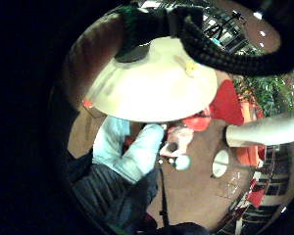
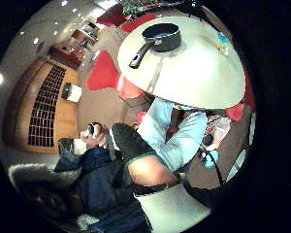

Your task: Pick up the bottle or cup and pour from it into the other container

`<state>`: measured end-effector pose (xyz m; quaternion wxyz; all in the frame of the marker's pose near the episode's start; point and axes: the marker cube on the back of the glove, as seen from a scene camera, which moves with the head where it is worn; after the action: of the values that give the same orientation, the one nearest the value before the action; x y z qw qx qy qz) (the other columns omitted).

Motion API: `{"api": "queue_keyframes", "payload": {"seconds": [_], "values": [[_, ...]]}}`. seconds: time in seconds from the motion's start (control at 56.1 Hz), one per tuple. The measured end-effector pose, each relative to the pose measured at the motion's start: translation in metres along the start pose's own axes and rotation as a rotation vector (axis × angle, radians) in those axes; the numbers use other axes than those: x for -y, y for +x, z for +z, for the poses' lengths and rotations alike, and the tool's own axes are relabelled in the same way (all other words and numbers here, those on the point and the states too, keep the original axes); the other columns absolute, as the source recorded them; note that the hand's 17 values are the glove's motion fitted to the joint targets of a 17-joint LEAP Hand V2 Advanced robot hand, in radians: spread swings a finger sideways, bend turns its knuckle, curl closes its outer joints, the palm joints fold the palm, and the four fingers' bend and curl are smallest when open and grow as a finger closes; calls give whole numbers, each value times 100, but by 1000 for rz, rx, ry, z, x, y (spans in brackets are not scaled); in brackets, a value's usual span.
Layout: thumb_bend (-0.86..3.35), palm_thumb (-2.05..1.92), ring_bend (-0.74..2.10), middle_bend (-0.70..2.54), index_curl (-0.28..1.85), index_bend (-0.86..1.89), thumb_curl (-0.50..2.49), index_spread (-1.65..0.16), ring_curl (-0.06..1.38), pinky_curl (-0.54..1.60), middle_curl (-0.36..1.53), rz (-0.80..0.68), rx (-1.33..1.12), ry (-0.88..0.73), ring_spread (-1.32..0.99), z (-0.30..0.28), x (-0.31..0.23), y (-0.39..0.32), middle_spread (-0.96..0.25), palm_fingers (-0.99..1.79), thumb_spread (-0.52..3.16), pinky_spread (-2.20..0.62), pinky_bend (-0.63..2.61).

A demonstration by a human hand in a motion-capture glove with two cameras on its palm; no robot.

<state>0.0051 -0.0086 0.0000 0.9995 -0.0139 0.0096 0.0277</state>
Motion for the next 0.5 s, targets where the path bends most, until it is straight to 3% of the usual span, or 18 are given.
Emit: {"api": "queue_keyframes", "payload": {"seconds": [0.107, 0.196, 0.25, 0.321, 0.428, 0.499], "values": [[-3, 26, 18, 22, 27, 15, 31, -47, 19, 31, 31, 33, -18, 24, 14, 5, -7, 10, 0, 37, 95, 36, 39], [-3, 26, 17, 22, 28, 15, 32, -47, 19, 32, 31, 212, -30, 99, 14, 5, 15, 36, 0, 34, 95, 37, 41], [-3, 26, 17, 21, 28, 16, 32, -47, 19, 32, 31, 180, -32, 84, 14, 3, 27, 59, 0, 33, 95, 37, 41], [-3, 25, 17, 21, 28, 16, 32, -47, 19, 33, 32, 367, -43, 199, 14, 3, 56, 88, 0, 32, 94, 36, 41], [-3, 25, 17, 22, 28, 15, 33, -47, 18, 34, 32, 251, -24, 20, 14, 1, 69, 131, 1, 29, 94, 36, 44], [-3, 26, 16, 20, 27, 14, 33, -47, 18, 35, 32, 284, -22, 105, 15, 8, 95, 161, 2, 25, 93, 37, 47]]}}
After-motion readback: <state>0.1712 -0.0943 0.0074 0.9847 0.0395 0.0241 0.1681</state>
